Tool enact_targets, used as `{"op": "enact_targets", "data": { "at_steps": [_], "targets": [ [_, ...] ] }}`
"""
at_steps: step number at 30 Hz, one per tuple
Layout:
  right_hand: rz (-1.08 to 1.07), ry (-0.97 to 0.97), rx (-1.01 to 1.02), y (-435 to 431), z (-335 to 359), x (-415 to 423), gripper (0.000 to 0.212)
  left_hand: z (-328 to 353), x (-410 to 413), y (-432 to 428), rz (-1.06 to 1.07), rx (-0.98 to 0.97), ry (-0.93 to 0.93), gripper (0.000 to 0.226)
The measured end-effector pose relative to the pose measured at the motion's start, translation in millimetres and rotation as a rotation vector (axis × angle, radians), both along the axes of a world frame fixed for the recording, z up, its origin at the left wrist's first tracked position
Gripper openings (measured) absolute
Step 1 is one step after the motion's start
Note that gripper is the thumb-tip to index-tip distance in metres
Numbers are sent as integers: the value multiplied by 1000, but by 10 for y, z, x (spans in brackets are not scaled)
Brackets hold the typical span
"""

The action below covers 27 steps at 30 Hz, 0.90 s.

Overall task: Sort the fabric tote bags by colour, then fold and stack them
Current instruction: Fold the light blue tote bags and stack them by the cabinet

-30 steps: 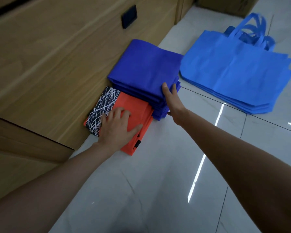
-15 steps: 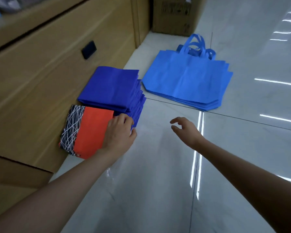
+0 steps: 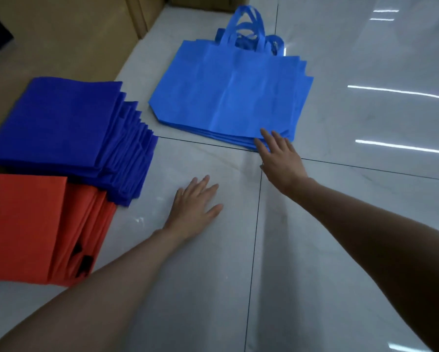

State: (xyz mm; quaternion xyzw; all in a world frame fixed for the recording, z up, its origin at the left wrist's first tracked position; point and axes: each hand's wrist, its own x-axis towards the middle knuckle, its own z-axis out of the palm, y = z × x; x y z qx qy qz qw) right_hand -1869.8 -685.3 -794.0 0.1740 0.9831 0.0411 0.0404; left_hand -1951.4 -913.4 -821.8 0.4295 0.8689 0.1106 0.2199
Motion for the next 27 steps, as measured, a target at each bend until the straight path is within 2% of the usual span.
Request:
{"op": "enact_targets", "data": {
  "at_steps": [3,5,9,12,14,18,21,23,27],
  "targets": [
    [-13,-71,-27,213,-112,-240,74,-271,110,9,-1,-20,186,71],
    [-59,-74,-76,299,-210,-390,74,-344,131,-1,14,39,260,69],
    [-20,-39,-48,418,-347,-559,60,-377,125,0,29,94,284,64],
    [114,-73,65,495,-348,-576,44,-395,127,-10,29,96,275,63],
    [169,-70,40,542,-261,-574,34,-396,127,-7,28,98,281,63],
    [171,-88,-122,682,-113,-487,48,-404,129,-9,28,103,294,62],
    [171,-139,-59,706,-127,-494,40,-401,127,-4,29,106,306,62],
    [174,-76,-48,699,-164,-508,26,-402,134,-8,26,105,313,62],
    [132,60,-43,704,-312,-455,17,-413,120,-8,30,108,314,62]
  ]
}}
